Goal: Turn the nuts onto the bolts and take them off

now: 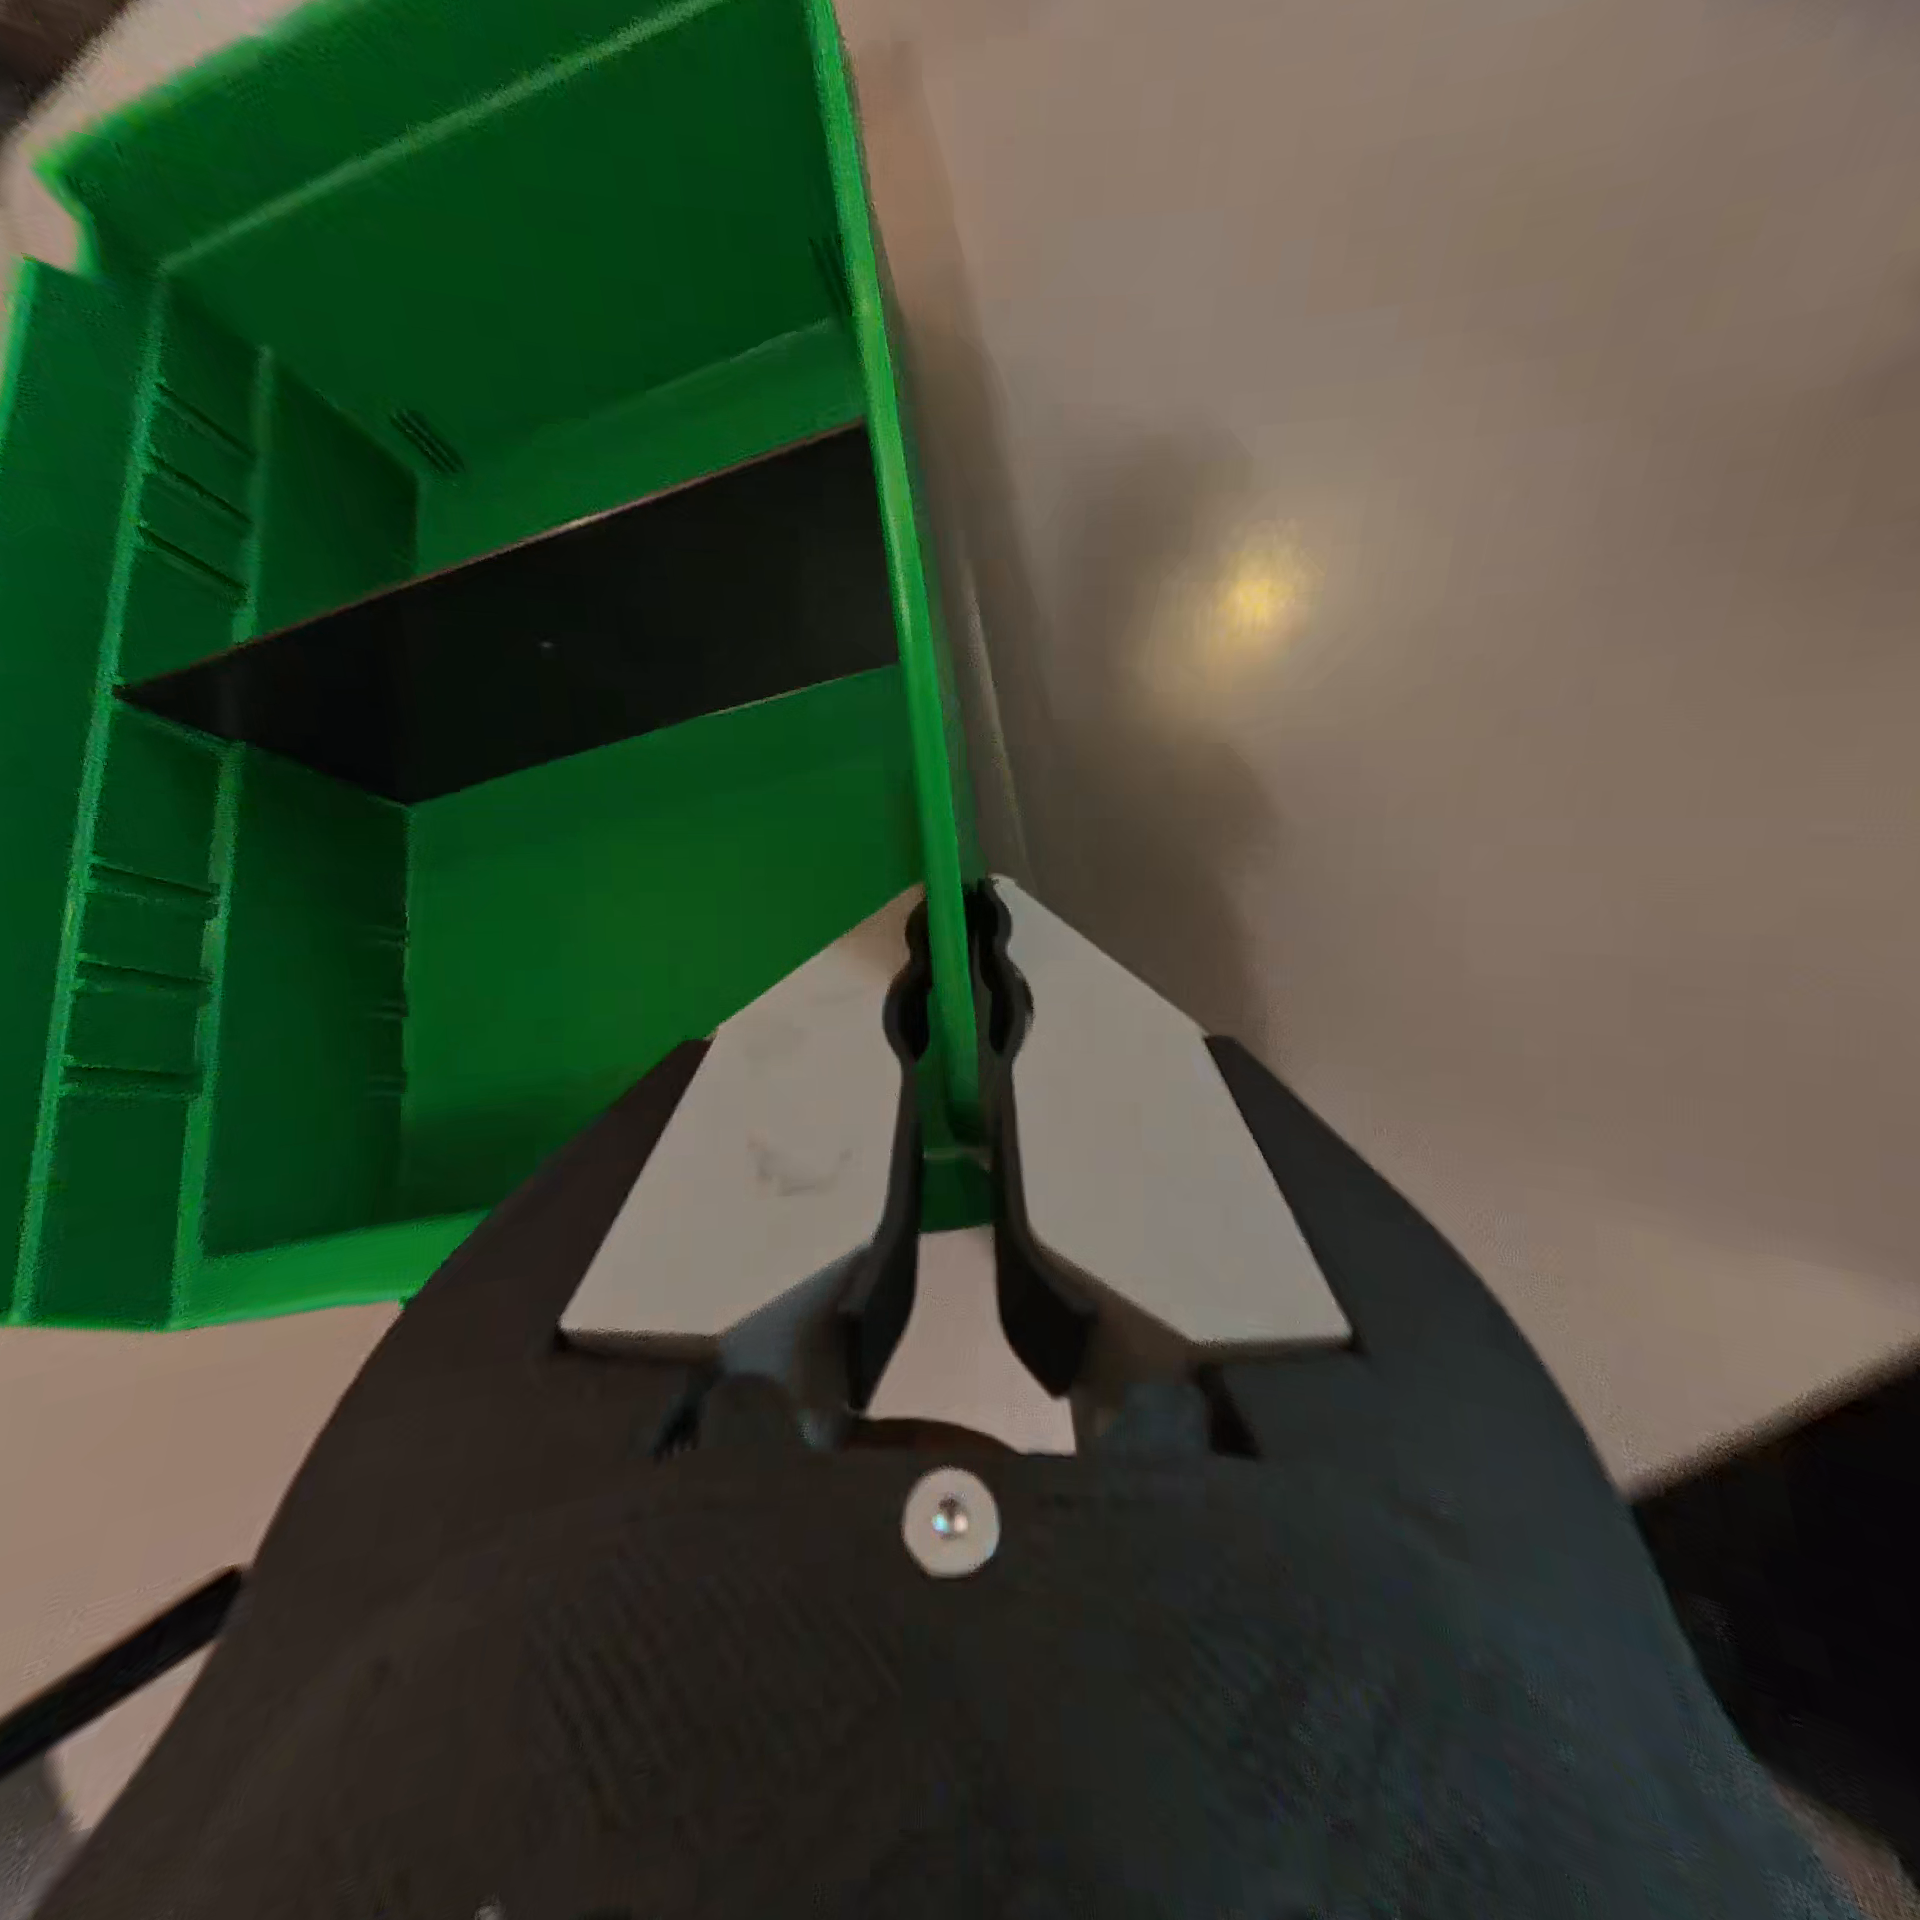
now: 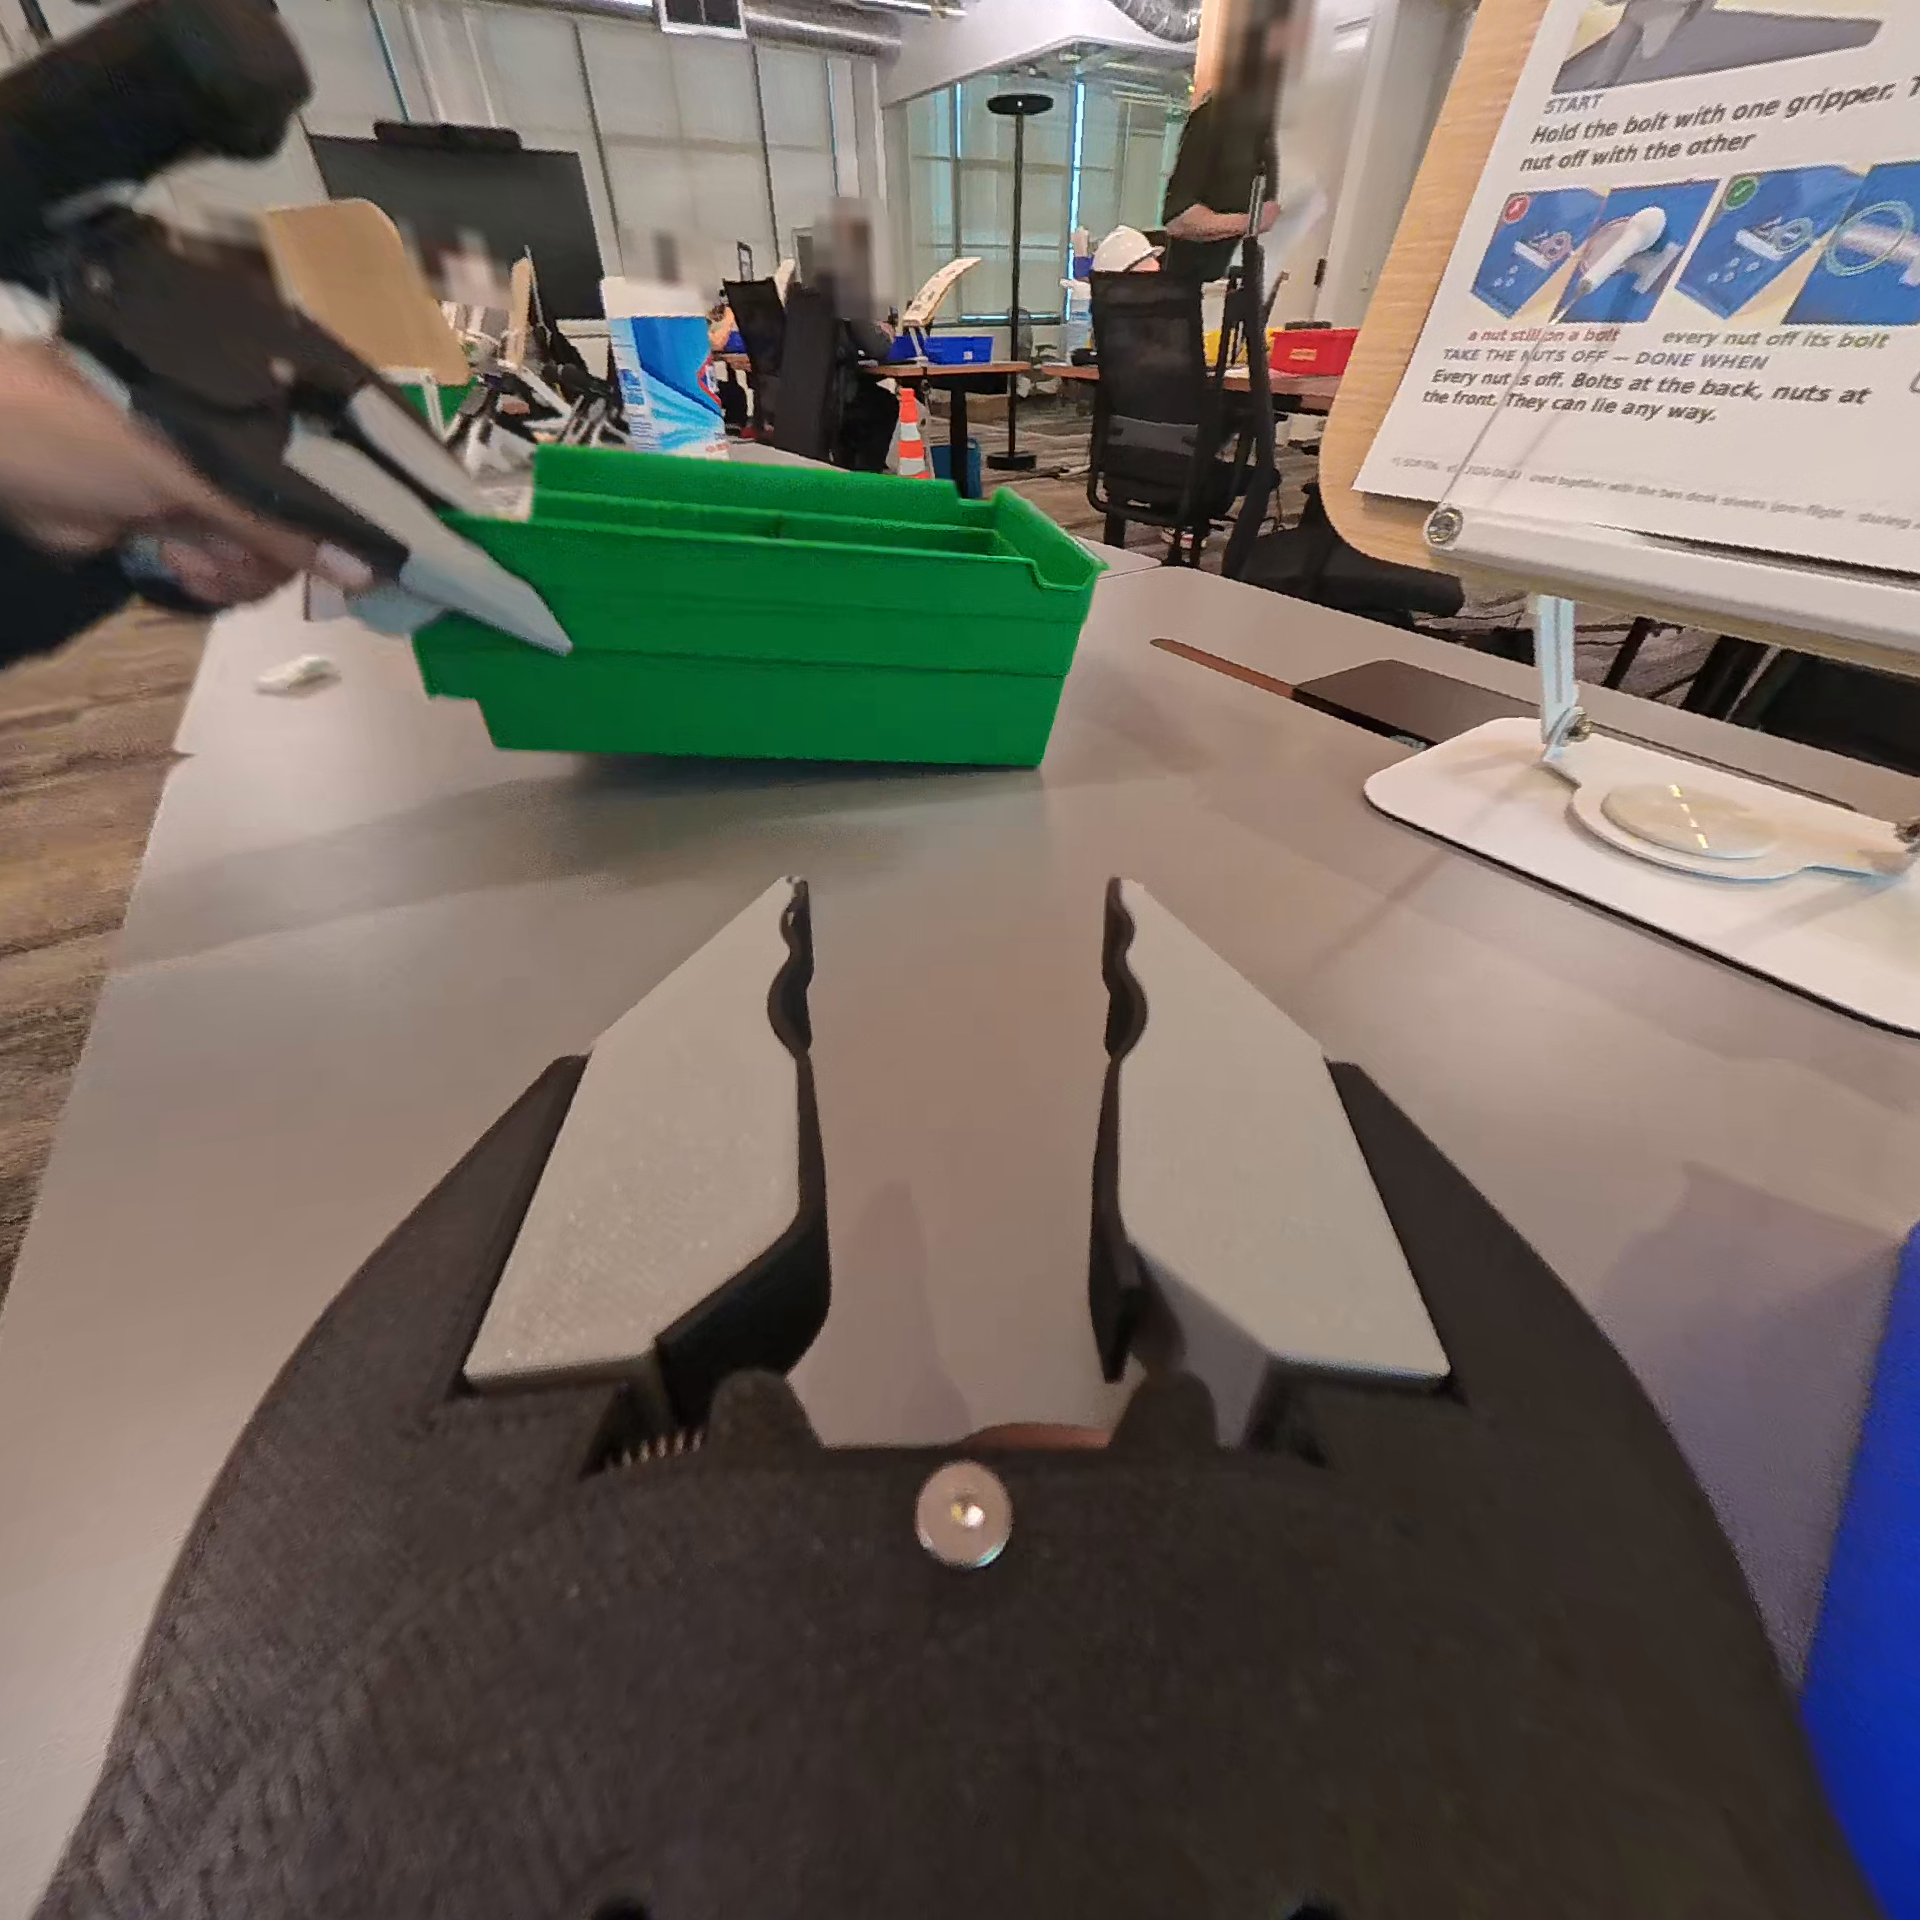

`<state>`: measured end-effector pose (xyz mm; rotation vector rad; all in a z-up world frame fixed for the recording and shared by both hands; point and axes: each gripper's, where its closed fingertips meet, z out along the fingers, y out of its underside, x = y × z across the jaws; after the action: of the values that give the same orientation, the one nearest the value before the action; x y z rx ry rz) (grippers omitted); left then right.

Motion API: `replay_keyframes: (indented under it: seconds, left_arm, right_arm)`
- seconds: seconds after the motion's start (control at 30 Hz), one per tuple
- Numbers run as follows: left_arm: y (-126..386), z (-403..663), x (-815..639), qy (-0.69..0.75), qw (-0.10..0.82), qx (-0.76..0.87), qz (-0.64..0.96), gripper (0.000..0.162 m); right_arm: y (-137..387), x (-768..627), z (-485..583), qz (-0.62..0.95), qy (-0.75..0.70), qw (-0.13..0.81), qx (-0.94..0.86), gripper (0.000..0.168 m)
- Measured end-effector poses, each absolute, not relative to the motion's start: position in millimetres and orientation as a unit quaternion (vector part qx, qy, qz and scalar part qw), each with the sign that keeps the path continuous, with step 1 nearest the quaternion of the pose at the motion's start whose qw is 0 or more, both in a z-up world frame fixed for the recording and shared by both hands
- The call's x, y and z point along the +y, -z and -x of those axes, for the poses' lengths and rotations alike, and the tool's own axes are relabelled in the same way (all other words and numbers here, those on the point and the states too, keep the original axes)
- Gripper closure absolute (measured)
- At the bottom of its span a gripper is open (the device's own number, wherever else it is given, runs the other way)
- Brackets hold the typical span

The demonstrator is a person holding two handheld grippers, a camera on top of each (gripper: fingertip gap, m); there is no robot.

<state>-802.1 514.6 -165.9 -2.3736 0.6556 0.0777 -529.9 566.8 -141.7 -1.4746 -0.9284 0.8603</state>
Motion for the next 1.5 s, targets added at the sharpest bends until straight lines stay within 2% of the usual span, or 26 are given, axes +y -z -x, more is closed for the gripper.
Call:
replay_keyframes:
  seconds: [0.2, 0.43, 0.57, 0.77, 0.87, 0.93, 1.0, 1.03, 1.07, 1.13, 1.23, 1.27, 1.3, 1.33, 1.4, 1.5]
  left_arm:
    - [111, 819, 521, -0.055, 0.203, 0.322, 0.923, 0.157]
    - [103, 821, 522, -0.069, 0.16, 0.341, 0.924, 0.157]
    - [113, 817, 520, -0.055, 0.186, 0.322, 0.927, 0.157]
    - [199, 798, 491, -0.098, 0.234, 0.306, 0.918, 0.154]
    - [196, 785, 492, -0.13, 0.316, 0.281, 0.897, 0.149]
    - [187, 762, 487, -0.074, 0.368, 0.276, 0.885, 0.138]
    - [183, 725, 469, 0.077, 0.377, 0.276, 0.881, 0.092]
    - [178, 711, 460, 0.147, 0.378, 0.271, 0.873, 0.08]
    - [174, 703, 456, 0.192, 0.386, 0.265, 0.863, 0.085]
    - [157, 692, 458, 0.25, 0.439, 0.252, 0.826, 0.111]
    - [114, 696, 457, 0.337, 0.509, 0.217, 0.762, 0.115]
    - [101, 702, 455, 0.364, 0.519, 0.207, 0.745, 0.123]
    - [99, 714, 459, 0.353, 0.521, 0.195, 0.752, 0.136]
    - [105, 734, 471, 0.295, 0.526, 0.18, 0.777, 0.141]
    - [125, 769, 494, 0.153, 0.52, 0.168, 0.823, 0.142]
    - [149, 761, 505, 0.112, 0.462, 0.22, 0.852, 0.135]
  right_arm:
    - [145, 557, 536, 0.628, -0.378, 0.545, -0.407, 0.114]
    - [141, 555, 535, 0.624, -0.374, 0.551, -0.409, 0.115]
    - [144, 553, 537, 0.629, -0.388, 0.537, -0.407, 0.115]
    - [142, 551, 538, 0.624, -0.385, 0.541, -0.412, 0.115]
    - [146, 550, 540, 0.625, -0.386, 0.537, -0.415, 0.115]
    - [148, 551, 540, 0.628, -0.387, 0.534, -0.414, 0.115]
    - [148, 552, 540, 0.629, -0.387, 0.533, -0.413, 0.115]
    - [148, 553, 540, 0.629, -0.385, 0.535, -0.412, 0.115]
    - [149, 554, 539, 0.631, -0.382, 0.537, -0.41, 0.115]
    - [149, 558, 537, 0.634, -0.376, 0.54, -0.406, 0.116]
    - [151, 564, 536, 0.639, -0.376, 0.541, -0.396, 0.116]
    - [153, 566, 535, 0.642, -0.376, 0.54, -0.392, 0.116]
    - [155, 568, 535, 0.647, -0.375, 0.539, -0.388, 0.116]
    - [156, 570, 534, 0.651, -0.375, 0.537, -0.384, 0.116]
    - [157, 573, 533, 0.654, -0.377, 0.536, -0.378, 0.117]
    - [158, 575, 533, 0.657, -0.375, 0.537, -0.374, 0.117]
